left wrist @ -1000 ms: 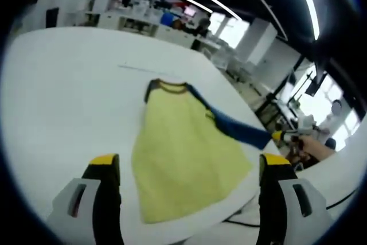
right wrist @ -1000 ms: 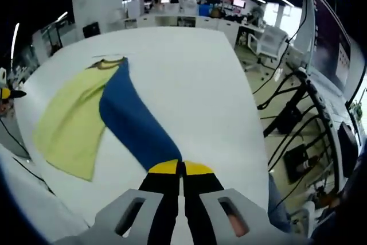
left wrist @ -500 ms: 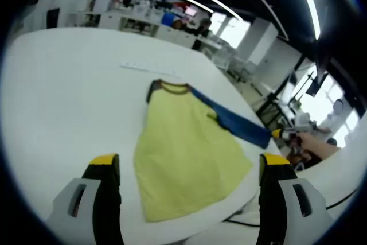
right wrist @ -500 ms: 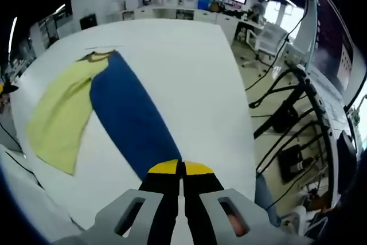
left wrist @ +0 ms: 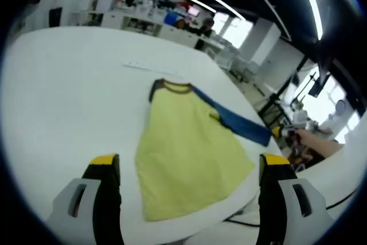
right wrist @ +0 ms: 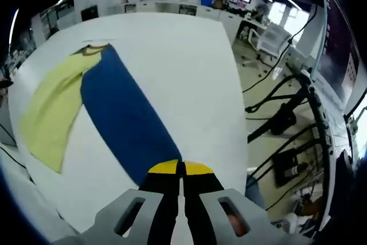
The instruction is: Fold the garment on the visible template until the final outline fits inside the template.
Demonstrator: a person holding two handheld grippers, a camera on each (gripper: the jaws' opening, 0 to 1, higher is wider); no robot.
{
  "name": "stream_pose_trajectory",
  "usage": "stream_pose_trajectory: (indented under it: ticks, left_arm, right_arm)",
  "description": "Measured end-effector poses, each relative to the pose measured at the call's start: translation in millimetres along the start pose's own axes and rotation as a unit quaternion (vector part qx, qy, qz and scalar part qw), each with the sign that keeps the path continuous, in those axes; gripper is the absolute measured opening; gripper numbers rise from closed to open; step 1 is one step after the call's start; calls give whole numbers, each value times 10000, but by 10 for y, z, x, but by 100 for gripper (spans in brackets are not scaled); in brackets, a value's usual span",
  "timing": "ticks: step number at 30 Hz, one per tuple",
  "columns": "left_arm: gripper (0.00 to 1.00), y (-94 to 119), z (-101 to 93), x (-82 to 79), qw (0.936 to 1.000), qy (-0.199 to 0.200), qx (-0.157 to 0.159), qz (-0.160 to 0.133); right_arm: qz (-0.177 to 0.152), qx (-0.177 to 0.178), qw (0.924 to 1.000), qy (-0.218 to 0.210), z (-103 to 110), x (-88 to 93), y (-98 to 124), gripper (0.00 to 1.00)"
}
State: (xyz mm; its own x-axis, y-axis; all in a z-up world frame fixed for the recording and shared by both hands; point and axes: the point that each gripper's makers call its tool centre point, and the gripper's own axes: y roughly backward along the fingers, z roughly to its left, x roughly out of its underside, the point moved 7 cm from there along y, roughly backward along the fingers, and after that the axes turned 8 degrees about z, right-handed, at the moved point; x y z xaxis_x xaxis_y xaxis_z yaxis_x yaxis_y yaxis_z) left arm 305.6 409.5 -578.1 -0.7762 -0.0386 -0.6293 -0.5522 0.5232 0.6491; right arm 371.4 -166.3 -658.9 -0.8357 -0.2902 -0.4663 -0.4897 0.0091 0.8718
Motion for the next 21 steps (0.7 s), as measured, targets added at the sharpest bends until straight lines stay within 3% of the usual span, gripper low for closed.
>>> stream_pose_trajectory:
  ticks: [21]
  left_arm:
    - [97, -71, 25, -25, 9999, 105, -120, 57]
  right_arm:
    - [354, 119, 9987, 338, -293, -136, -301, 2]
